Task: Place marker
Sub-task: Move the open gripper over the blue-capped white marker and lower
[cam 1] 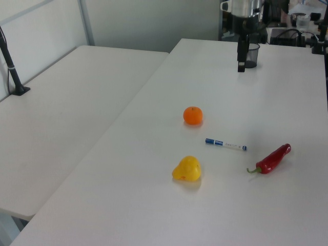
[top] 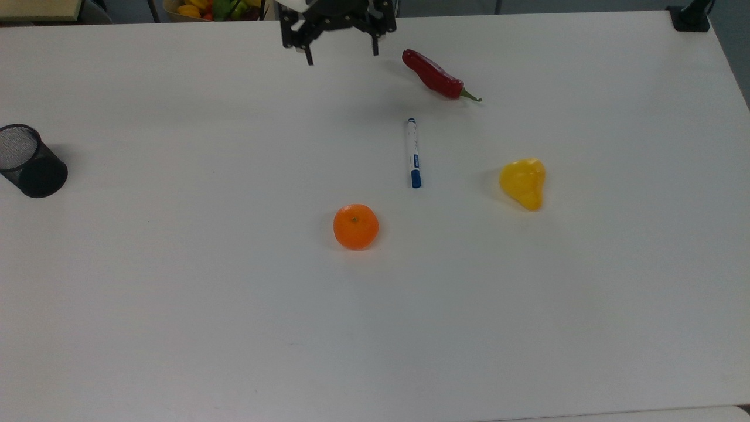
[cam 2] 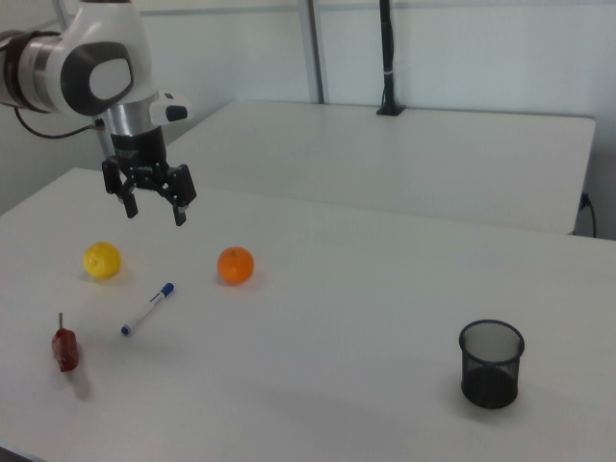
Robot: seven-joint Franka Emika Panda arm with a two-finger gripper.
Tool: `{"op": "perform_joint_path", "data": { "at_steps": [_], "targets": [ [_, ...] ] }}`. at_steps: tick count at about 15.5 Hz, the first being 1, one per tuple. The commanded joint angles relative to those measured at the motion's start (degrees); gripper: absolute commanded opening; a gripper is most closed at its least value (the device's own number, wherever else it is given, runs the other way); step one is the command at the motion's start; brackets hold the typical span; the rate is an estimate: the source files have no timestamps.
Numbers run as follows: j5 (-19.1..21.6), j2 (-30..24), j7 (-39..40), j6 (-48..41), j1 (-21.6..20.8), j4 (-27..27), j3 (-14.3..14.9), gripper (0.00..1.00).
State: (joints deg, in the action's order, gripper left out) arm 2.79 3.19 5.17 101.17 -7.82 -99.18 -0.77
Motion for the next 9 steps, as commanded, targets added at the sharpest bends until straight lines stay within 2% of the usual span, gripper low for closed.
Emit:
{"op": "perform_joint_path", "data": {
  "at_steps": [1,5,9],
  "targets": [
    [-0.5,0.68,-1.65,6.48,-1.06,-5.4,-2.83,1.0],
    [-1.12,3.05,-8.49,16.58,-1.15,-10.77,-6.08,1.0],
    [-2.61,7.27,-12.37,21.78,-2.81,-11.21,-6.44,1.0]
  ]
}}
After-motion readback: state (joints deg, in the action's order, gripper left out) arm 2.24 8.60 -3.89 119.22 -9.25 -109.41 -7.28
